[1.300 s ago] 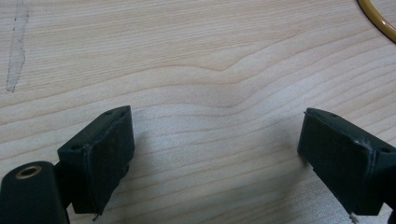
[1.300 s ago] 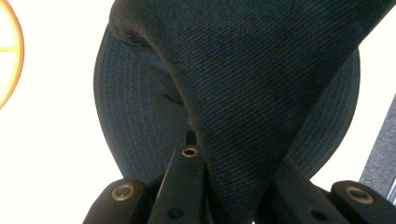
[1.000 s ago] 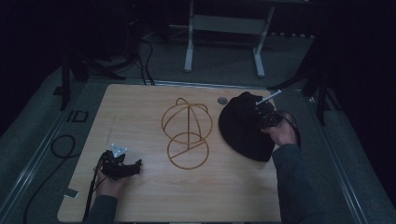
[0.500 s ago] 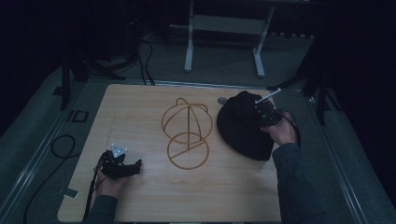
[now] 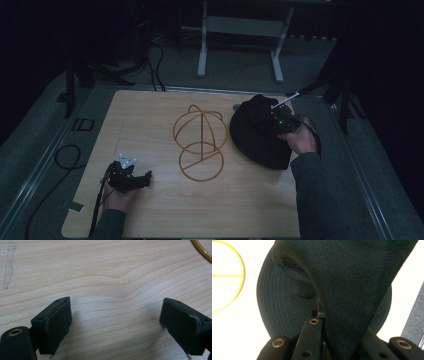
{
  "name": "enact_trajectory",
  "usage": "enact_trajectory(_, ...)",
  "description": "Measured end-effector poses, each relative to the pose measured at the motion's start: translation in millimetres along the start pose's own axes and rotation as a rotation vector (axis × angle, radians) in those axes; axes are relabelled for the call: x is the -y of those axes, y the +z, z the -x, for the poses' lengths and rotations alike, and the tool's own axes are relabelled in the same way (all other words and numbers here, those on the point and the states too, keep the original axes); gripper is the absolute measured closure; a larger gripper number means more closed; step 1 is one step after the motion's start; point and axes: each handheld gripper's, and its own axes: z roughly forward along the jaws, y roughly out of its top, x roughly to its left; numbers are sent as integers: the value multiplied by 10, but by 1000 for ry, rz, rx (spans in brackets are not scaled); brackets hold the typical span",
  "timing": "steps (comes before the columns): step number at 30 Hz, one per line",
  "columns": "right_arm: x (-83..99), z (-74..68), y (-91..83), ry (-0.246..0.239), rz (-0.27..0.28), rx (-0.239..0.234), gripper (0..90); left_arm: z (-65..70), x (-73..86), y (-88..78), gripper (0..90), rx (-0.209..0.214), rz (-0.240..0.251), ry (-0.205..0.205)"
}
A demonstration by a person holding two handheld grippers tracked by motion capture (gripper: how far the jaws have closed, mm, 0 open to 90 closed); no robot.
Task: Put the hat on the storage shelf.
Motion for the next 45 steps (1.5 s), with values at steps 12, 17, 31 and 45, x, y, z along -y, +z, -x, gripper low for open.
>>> enact_trajectory(12,-93,-102,-128,-51,17,9,875,-1,0,0,112,0,0,1)
enact_trajectory(17,-131,-141,-190,-69,33,7,875,-1,0,0,112,0,0,1)
enact_trajectory(31,-206,-239,-355,-129,60,-3,875,-1,0,0,112,0,0,1)
enact_trajectory(45,-246,-274,-566,-168,92,-12,875,1,0,2,112,-1,2,-1)
